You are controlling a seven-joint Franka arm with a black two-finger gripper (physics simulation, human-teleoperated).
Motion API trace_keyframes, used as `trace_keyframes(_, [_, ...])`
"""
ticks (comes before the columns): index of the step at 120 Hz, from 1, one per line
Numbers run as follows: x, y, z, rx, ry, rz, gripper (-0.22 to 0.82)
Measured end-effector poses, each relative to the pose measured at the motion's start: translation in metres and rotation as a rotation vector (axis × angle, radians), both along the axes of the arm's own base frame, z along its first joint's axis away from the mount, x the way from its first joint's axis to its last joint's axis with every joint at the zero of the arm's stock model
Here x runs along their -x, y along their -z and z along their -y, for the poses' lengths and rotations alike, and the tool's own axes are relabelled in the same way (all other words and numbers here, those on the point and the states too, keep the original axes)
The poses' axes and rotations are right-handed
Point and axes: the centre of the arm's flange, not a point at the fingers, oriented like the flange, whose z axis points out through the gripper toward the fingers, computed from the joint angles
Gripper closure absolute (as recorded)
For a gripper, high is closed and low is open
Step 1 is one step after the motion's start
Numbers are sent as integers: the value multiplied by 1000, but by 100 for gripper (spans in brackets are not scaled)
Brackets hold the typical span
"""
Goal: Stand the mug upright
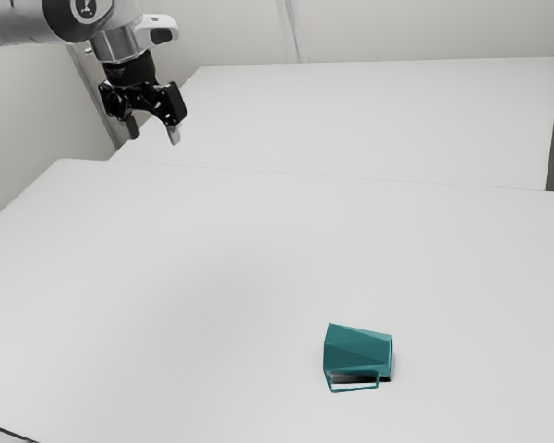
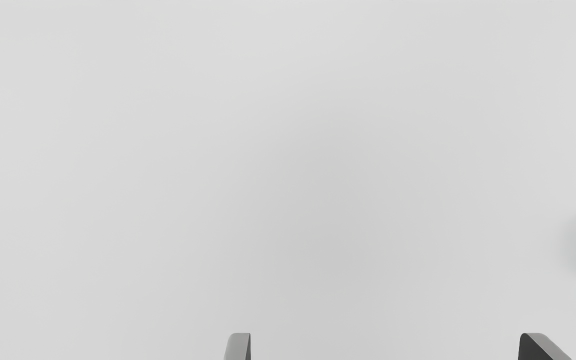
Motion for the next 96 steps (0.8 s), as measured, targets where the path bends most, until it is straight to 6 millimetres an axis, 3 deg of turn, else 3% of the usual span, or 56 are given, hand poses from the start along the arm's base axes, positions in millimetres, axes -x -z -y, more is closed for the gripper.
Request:
trace_keyframes(33, [-1,7,5,27,7,1,2])
trace_keyframes(57, [-7,40,14,124,14,6,2])
trace_keyframes(96, [10,96,39,307,37,47,2])
